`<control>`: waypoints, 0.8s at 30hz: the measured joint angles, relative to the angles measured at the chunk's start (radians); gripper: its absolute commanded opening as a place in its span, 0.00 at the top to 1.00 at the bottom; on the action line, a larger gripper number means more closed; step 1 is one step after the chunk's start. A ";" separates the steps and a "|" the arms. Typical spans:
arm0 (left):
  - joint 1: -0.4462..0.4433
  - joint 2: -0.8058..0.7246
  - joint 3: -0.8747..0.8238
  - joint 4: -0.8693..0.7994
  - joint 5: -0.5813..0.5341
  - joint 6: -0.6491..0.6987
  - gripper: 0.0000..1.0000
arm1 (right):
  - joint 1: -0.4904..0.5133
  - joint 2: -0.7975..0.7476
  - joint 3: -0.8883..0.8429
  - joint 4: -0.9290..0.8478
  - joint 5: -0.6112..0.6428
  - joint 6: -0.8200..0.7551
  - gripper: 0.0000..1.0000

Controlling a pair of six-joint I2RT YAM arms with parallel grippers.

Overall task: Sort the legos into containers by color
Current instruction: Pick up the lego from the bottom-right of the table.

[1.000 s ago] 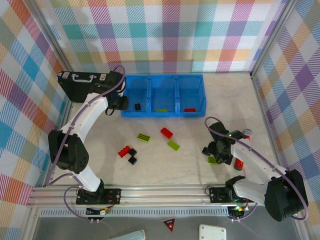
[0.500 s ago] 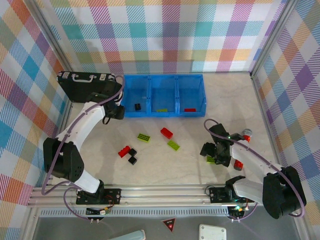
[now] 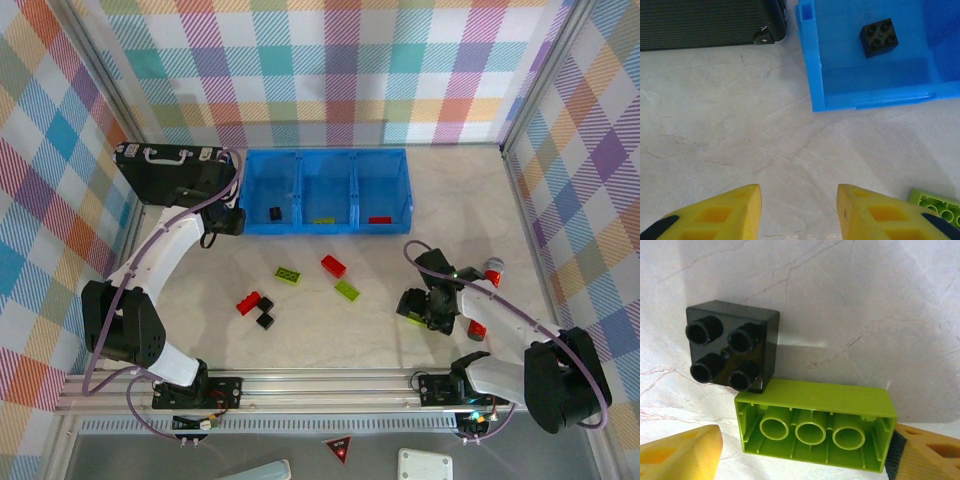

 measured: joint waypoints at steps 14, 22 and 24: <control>0.005 0.000 -0.011 0.010 0.023 0.000 0.57 | 0.013 0.030 0.000 -0.001 0.005 0.018 0.27; 0.005 0.000 -0.017 0.023 0.027 0.000 0.57 | 0.013 0.030 0.001 -0.006 0.015 0.020 0.29; 0.005 0.000 -0.017 0.023 0.027 0.000 0.57 | 0.013 0.030 0.003 -0.012 0.019 0.019 0.29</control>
